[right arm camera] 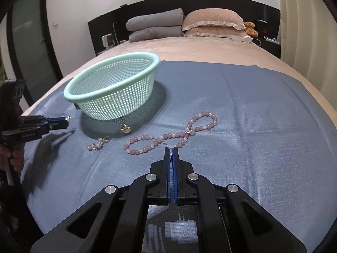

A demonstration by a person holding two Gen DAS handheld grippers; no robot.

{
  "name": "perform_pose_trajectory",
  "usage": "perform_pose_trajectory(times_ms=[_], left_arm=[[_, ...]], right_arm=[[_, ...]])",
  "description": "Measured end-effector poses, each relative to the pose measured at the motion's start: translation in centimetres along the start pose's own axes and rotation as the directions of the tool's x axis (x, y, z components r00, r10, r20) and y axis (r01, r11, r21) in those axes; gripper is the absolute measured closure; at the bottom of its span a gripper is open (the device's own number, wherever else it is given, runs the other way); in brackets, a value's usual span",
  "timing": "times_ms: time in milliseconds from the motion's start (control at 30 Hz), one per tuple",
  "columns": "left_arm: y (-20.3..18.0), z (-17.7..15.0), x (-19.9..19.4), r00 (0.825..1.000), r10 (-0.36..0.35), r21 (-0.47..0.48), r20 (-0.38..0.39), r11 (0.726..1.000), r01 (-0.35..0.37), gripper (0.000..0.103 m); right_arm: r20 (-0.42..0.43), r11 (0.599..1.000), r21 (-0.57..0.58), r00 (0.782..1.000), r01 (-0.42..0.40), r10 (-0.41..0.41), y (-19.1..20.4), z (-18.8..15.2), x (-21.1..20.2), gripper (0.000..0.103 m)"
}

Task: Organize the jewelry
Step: 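Carry the pearl earring and gold charm over the basket and open both grippers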

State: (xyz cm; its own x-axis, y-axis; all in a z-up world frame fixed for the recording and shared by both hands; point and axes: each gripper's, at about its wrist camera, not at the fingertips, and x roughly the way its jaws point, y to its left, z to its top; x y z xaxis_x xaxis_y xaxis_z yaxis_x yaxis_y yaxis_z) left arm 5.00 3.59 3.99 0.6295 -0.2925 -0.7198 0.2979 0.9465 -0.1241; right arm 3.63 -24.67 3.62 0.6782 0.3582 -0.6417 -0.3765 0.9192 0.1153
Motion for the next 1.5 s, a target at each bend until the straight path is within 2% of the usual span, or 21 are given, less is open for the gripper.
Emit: perform_pose_trajectory(times_ms=[133, 267, 533, 633, 700, 800, 933, 1100, 1500], left_arm=[[-0.8, -0.1, -2.2, 0.999, -0.026, 0.010, 0.033, 1.000, 0.026, 0.092], [-2.0, 0.5, -5.1, 0.992, 0.015, 0.053, 0.127, 0.998, -0.021, 0.092], [-3.0, 4.3, -6.7, 0.984, 0.008, 0.115, 0.178, 0.993, -0.029, 0.092], [-3.2, 6.0, -5.7, 0.985, -0.006, 0.128, 0.173, 0.992, -0.017, 0.092], [-3.1, 7.1, -4.3, 0.988, -0.031, 0.103, 0.154, 0.995, 0.015, 0.092], [-2.9, 8.0, -2.1, 0.991, -0.036, 0.075, 0.131, 0.997, 0.027, 0.092], [-2.3, 7.6, 0.0, 0.994, -0.029, 0.058, 0.105, 0.998, 0.023, 0.092], [-1.4, 6.7, 1.6, 0.998, -0.004, 0.046, 0.064, 0.999, 0.001, 0.092], [-1.5, 6.1, 1.3, 0.998, 0.010, 0.044, 0.070, 0.999, -0.013, 0.091]], right_arm=[[0.042, 0.997, 0.010, 0.996, -0.073, 0.073, 0.6, 1.2, -1.5, 0.101], [0.077, 0.990, 0.013, 0.987, -0.139, 0.138, 1.4, 2.7, -2.6, 0.101], [0.089, 0.980, -0.059, 0.977, -0.190, 0.195, 4.2, 6.6, -2.1, 0.101], [0.084, 0.976, -0.077, 0.974, -0.205, 0.211, 5.0, 8.2, -1.0, 0.101], [0.080, 0.975, -0.085, 0.974, -0.207, 0.214, 5.7, 9.1, 0.1, 0.101], [0.066, 0.975, -0.092, 0.975, -0.204, 0.211, 6.2, 10.0, 1.8, 0.101], [0.048, 0.977, -0.082, 0.978, -0.198, 0.202, 6.1, 10.3, 3.9, 0.101], [0.064, 0.980, -0.050, 0.979, -0.191, 0.194, 5.2, 9.6, 5.1, 0.101], [0.065, 0.984, -0.001, 0.982, -0.175, 0.175, 3.4, 8.6, 4.7, 0.096]])
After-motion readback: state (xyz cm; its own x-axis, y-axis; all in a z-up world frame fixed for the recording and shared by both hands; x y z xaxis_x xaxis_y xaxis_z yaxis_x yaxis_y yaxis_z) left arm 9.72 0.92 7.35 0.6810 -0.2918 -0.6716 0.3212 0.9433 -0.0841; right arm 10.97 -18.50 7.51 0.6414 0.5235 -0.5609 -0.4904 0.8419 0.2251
